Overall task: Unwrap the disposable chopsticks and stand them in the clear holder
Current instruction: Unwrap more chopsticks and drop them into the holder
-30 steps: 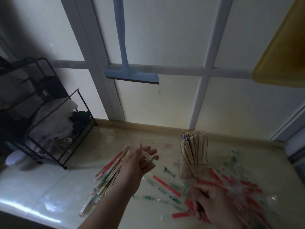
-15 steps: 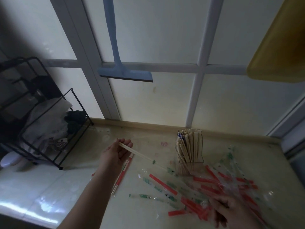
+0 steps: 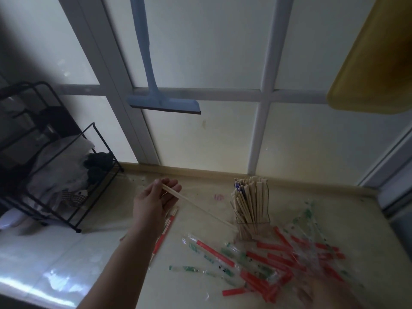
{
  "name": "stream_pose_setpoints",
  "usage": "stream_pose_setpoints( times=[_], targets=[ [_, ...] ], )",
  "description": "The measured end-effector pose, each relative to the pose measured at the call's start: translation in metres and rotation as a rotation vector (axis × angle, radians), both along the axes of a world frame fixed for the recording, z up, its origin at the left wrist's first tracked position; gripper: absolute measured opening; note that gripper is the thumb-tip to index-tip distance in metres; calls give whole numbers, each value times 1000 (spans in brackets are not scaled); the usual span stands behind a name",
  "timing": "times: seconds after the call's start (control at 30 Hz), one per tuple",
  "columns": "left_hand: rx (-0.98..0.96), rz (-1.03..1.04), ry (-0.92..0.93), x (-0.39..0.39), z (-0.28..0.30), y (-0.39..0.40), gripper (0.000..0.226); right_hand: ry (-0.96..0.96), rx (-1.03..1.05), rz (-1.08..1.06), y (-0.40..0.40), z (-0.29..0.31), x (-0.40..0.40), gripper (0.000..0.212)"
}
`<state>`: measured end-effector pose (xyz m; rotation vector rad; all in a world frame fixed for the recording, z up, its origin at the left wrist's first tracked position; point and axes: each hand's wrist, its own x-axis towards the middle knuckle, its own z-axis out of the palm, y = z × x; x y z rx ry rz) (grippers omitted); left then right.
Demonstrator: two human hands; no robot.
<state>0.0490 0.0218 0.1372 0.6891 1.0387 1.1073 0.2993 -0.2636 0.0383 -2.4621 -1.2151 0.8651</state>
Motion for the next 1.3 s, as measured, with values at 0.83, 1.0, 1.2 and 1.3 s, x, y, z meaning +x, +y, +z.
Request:
stream_pose_setpoints(
  times=[0.83,1.0,1.2,1.3],
  targets=[
    [1005,-507,490,171,24,-43,13,-74,612,98,165,99,21,13],
    [1189,-529,758,163,2,-27,11,-37,511,124,167,68,22,16],
    [1416,-472,972,151,-37,-18,16,17,587,55,156,53,13,26],
    [1374,-485,945,147,-48,-12,18,-58,748,-3,147,53,10,32]
  ],
)
